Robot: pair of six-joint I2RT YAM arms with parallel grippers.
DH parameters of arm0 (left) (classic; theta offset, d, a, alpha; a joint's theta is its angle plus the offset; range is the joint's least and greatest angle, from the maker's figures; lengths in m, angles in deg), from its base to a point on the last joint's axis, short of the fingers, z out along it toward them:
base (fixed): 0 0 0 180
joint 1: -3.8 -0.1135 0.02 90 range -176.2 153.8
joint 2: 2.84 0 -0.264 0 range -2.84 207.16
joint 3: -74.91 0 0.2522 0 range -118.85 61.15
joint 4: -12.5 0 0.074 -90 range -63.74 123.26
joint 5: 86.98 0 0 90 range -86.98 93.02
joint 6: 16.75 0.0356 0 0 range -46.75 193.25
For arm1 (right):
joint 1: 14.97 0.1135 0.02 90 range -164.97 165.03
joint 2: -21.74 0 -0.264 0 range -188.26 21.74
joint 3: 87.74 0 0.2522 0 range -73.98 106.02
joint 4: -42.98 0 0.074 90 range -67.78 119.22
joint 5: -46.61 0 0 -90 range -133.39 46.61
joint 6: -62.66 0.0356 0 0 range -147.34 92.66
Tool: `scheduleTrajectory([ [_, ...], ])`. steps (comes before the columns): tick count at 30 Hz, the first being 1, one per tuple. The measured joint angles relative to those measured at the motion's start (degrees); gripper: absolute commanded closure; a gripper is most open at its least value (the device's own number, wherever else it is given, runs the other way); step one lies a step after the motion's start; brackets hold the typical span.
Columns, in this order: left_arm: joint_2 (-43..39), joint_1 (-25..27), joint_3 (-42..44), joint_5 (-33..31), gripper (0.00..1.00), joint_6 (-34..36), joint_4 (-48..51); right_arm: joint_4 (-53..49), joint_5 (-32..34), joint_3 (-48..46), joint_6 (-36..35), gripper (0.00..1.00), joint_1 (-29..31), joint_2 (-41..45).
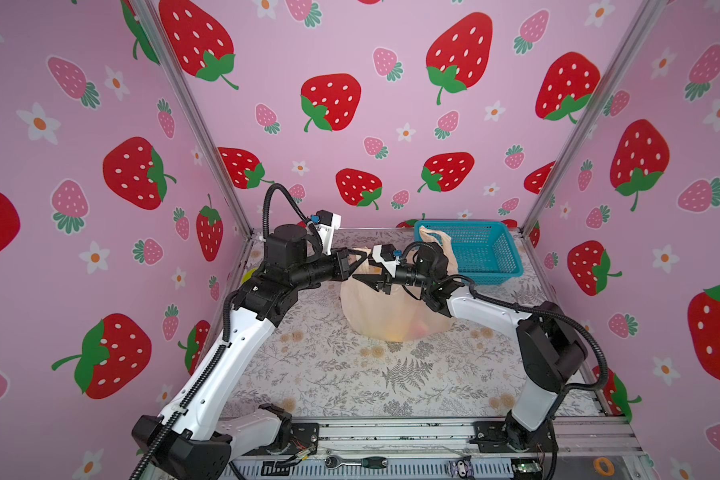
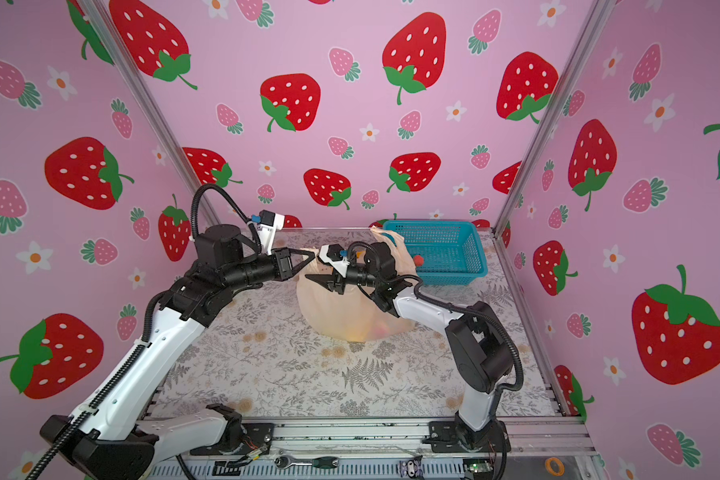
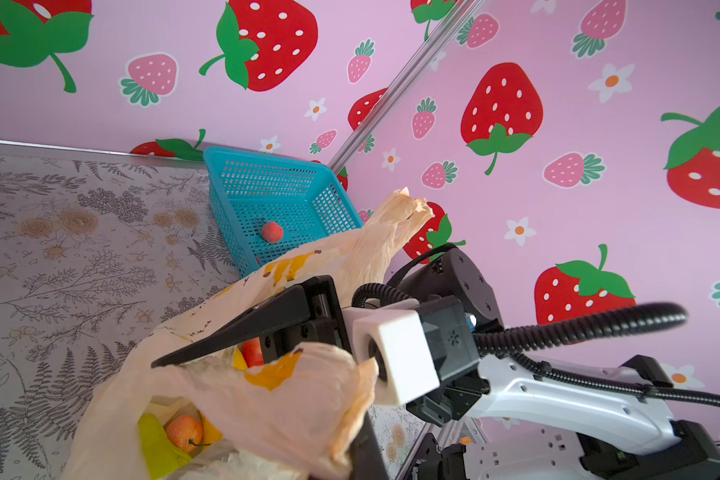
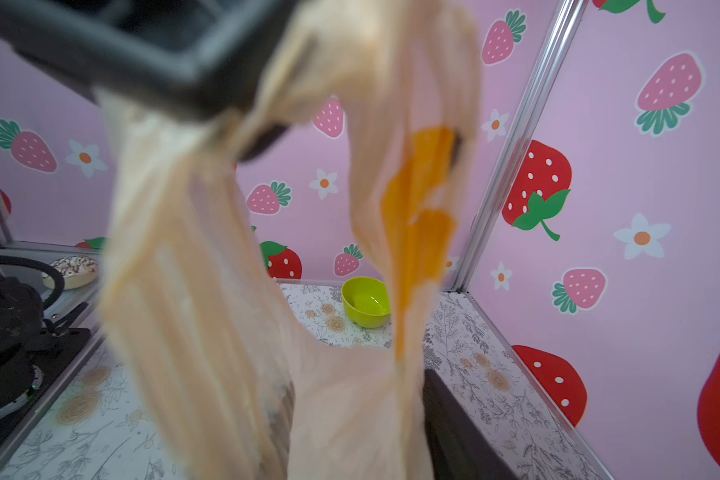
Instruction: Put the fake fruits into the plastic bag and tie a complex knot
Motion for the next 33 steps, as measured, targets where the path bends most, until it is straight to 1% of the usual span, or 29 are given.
scheduleTrajectory([
  [2, -0.31, -0.11, 0.02, -0.72, 0.95, 0.31, 0.13, 0.83, -0.59, -0.68, 0.9, 0.89, -0.22, 0.2],
  [3, -0.39, -0.15, 0.09, -1.09, 0.88, 0.59, 0.15, 1.33, -0.79, -1.25, 1.31, 0.93, -0.24, 0.42],
  [4, -0.44, -0.17, 0.09, -1.44, 0.83, 1.05, 0.26, 1.79, -0.87, -1.86, 1.18, 0.95, -0.24, 0.66],
  [6, -0.7, -0.26, 0.09, -2.27, 0.7, 2.34, 0.44, 2.25, -1.18, -3.43, 2.03, 0.95, -0.22, 1.01],
  [11, -2.8, -0.31, 0.17, -6.56, 0.45, 8.07, 2.14, 2.99, -1.44, -6.88, 3.43, 0.96, -0.42, 1.7],
  [14, -4.02, -0.31, 0.2, -8.11, 0.37, 12.35, 2.95, 3.3, -1.9, -7.96, 4.24, 0.96, -0.44, 2.14],
  [18, -3.78, -0.11, 0.2, -8.24, 0.3, 17.49, 3.56, 3.82, -2.69, -8.83, 5.31, 0.96, -0.44, 3.3],
  [20, -2.75, 0.07, 0.2, -7.8, 0.28, 18.97, 3.63, 4.2, -2.95, -9.01, 5.55, 0.95, -0.44, 3.8],
  [23, -0.35, 0.42, 0.2, -6.36, 0.27, 19.82, 3.91, 4.33, -3.39, -9.42, 5.73, 0.95, -0.42, 4.48],
  [25, 1.16, 0.57, 0.17, -4.92, 0.32, 19.8, 3.96, 4.5, -3.63, -9.57, 5.95, 0.95, -0.31, 4.61],
  [29, 3.61, 0.68, 0.17, -2.25, 0.45, 18.93, 3.93, 4.57, -3.8, -9.79, 6.32, 0.95, -0.15, 4.61],
  [33, 4.57, 0.72, 0.09, -0.55, 0.52, 18.29, 3.32, 4.52, -3.85, -9.94, 6.45, 0.95, -0.04, 4.61],
])
